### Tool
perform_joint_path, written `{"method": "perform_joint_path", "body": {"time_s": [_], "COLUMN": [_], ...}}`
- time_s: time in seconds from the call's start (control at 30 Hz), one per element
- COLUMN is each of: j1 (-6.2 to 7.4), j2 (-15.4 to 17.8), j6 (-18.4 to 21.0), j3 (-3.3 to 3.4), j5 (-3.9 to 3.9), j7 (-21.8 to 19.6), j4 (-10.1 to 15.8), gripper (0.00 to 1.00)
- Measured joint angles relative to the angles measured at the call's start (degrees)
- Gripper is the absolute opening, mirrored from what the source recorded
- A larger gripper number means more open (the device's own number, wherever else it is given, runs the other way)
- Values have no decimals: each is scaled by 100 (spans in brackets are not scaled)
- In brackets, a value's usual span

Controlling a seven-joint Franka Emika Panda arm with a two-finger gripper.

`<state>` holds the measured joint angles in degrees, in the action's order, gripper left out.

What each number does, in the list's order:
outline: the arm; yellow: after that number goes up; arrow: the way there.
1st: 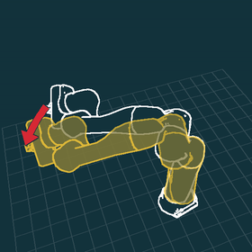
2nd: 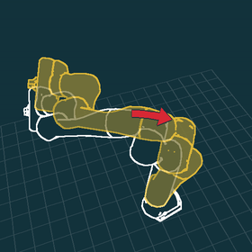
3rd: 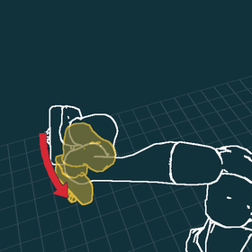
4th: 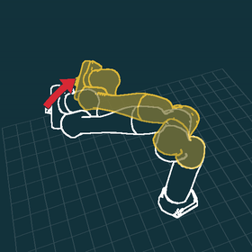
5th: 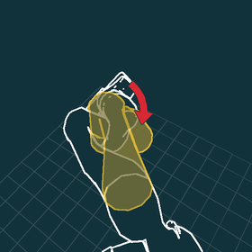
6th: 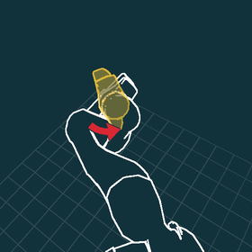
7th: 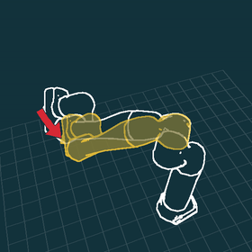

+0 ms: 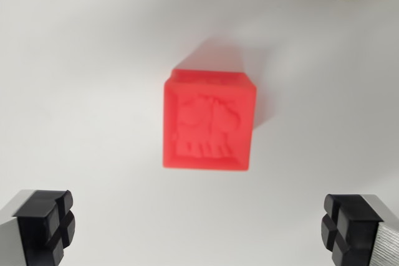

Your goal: Destack cube

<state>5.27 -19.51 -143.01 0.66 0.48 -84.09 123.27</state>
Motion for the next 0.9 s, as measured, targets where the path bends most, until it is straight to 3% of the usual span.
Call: {"method": "perform_joint_path", "body": {"time_s": [0.9], "j1": [0], "j2": [1075], "j6": [1398], "j3": [0], "j5": [-10], "j7": [-19], "j4": [-324], "gripper": [100]}}
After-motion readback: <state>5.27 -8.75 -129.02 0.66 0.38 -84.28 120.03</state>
